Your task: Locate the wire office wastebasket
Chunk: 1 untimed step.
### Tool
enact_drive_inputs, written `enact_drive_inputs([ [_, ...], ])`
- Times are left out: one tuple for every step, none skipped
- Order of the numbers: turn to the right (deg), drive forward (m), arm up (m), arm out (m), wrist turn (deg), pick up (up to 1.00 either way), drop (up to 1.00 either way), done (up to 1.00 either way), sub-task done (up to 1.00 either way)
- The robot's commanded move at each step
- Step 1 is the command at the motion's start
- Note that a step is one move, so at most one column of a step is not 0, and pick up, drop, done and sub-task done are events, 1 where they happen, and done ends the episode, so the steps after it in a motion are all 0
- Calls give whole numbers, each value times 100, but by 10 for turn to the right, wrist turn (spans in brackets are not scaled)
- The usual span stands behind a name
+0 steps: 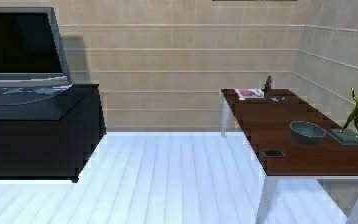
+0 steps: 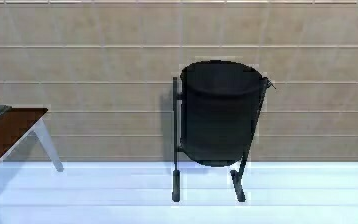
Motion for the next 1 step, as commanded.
enact_drive_inputs([
  [450,0,0,0,0,0,0,0,0],
])
